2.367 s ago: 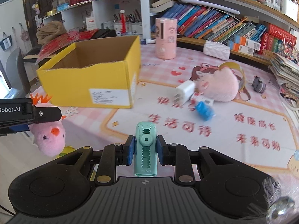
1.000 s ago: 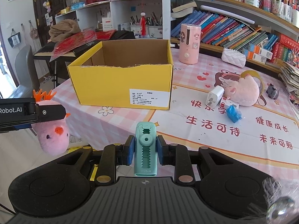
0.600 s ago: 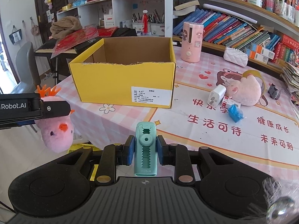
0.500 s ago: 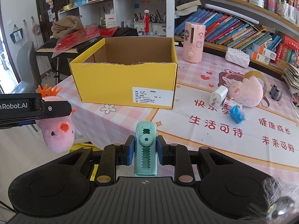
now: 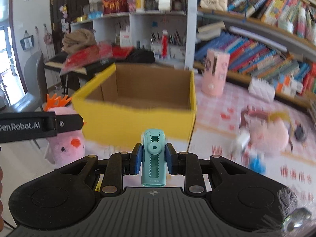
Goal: Organize objects
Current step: 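Lower the plush into the box with the left gripper while the right drops the teal gadget in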
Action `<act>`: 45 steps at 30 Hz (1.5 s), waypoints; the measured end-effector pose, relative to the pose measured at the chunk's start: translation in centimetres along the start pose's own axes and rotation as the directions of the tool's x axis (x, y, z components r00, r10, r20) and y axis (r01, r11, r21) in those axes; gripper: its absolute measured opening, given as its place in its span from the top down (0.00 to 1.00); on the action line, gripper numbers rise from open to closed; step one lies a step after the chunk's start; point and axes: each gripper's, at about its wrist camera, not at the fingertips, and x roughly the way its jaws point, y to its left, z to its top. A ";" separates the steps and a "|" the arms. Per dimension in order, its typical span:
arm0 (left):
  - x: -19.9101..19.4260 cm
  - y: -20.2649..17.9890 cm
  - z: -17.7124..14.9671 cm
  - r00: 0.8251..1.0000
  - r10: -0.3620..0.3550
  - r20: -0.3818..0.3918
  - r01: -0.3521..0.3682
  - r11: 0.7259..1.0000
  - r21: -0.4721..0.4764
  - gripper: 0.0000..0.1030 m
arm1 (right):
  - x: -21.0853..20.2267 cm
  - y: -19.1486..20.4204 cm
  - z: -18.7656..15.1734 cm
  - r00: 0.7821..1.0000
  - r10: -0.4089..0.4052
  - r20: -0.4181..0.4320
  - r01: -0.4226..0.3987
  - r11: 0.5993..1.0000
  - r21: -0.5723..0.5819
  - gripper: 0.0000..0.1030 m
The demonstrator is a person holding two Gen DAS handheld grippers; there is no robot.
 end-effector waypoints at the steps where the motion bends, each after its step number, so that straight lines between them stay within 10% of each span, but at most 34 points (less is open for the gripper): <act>1: 0.6 -0.1 0.6 1.000 0.010 0.014 -0.010 1.000 -0.003 0.42 | 0.5 -0.2 0.8 1.000 0.003 0.019 -0.003 1.000 -0.008 0.77; 10: 6.7 -1.5 4.7 0.994 0.086 0.062 -0.086 0.996 -0.006 0.42 | 7.2 -1.5 6.1 0.997 0.044 0.058 -0.038 0.994 -0.107 0.77; 21: 12.7 -2.7 4.3 0.980 0.188 -0.070 -0.185 0.982 0.042 0.42 | 15.0 -2.2 6.7 0.991 0.108 -0.073 -0.122 0.967 -0.224 0.77; 45: 18.9 -4.7 3.1 0.950 0.239 -0.200 -0.217 0.968 0.128 0.41 | 19.4 -3.7 6.7 0.971 0.130 -0.201 -0.204 0.886 -0.417 0.77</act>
